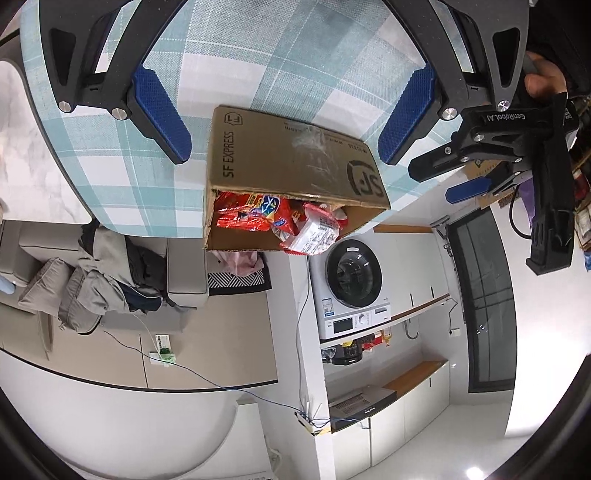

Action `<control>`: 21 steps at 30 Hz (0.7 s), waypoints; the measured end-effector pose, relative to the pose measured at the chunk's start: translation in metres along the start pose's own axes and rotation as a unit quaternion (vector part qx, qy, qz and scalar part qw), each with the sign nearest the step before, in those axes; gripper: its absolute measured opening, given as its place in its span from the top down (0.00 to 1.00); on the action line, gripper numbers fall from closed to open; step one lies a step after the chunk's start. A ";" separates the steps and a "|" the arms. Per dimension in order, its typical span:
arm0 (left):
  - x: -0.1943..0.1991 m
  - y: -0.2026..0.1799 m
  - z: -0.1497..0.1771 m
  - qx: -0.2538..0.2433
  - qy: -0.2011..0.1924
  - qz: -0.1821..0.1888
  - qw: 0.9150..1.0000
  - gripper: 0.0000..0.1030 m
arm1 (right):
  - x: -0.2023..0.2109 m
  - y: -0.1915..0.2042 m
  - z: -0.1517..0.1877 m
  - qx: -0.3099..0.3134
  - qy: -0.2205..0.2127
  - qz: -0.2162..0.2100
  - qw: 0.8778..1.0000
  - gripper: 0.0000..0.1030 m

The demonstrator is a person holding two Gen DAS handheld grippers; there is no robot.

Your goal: Organize snacks

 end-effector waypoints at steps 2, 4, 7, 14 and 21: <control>-0.003 0.000 0.002 -0.001 -0.002 -0.001 1.000 0.01 | -0.001 0.002 0.002 0.006 -0.003 0.003 1.000 0.00; -0.005 0.000 0.004 -0.003 -0.004 -0.005 1.000 0.01 | -0.001 0.003 0.002 0.007 -0.009 0.001 1.000 0.00; -0.008 0.000 0.004 -0.001 -0.005 -0.004 1.000 0.01 | -0.003 0.001 0.002 0.008 -0.014 0.006 1.000 0.00; -0.013 0.002 0.008 -0.004 -0.012 -0.010 1.000 0.01 | -0.008 0.001 0.007 0.022 -0.023 0.020 0.999 0.00; -0.012 0.005 0.007 0.000 -0.021 -0.006 1.000 0.01 | -0.004 0.005 0.008 0.030 -0.035 0.020 0.999 0.00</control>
Point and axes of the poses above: each gripper's, at about its wrist camera, not at the fingertips, and x roughly against the way its jaws point, y to its left, z to its underside, the point moved 3 cm from there along -x, roughly the way its jaws point, and after that the axes turned 11 degrees about z, right-handed, at the moved point
